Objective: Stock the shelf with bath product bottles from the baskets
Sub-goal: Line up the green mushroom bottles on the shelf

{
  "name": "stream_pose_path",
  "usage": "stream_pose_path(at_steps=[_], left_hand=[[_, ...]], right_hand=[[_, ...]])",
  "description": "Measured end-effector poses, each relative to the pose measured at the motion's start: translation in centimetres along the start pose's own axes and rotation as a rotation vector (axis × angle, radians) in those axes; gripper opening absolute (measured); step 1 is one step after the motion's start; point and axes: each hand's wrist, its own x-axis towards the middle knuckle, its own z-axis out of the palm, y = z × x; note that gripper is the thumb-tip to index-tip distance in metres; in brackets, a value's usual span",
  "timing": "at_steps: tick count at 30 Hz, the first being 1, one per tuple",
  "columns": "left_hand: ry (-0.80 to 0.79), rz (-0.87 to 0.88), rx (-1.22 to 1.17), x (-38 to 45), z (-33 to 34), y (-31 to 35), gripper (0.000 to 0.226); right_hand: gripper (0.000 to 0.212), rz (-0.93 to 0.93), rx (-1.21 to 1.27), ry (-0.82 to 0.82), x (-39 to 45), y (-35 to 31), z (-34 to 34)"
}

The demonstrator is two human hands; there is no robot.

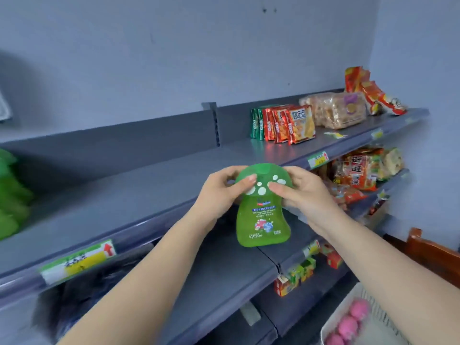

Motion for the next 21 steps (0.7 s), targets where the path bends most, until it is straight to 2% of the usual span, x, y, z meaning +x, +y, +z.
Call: stream_pose_path(at_steps=[3,10,15,21], left_hand=[[0.118,0.040,0.027,-2.2,-4.5,2.3,0.015],[0.309,0.034,0.146,-7.6,-14.3,4.8,0.036],[0.367,-0.056,0.250,-9.6,-20.3,4.7,0.032],[0.453,-0.077,0.237,-9.3,-25.5,3.7,0.032]], right_hand=[[0.027,-0.032,0.032,-0.092,1.3,-2.1,4.8],[0.025,-0.048,0.155,-0.255,3.9,-4.7,15.5],[0.028,-0.034,0.226,-0.321,6.0,-6.1,22.4],[0.029,-0.028,0.246,-0.360,8.2,-6.1,28.1]])
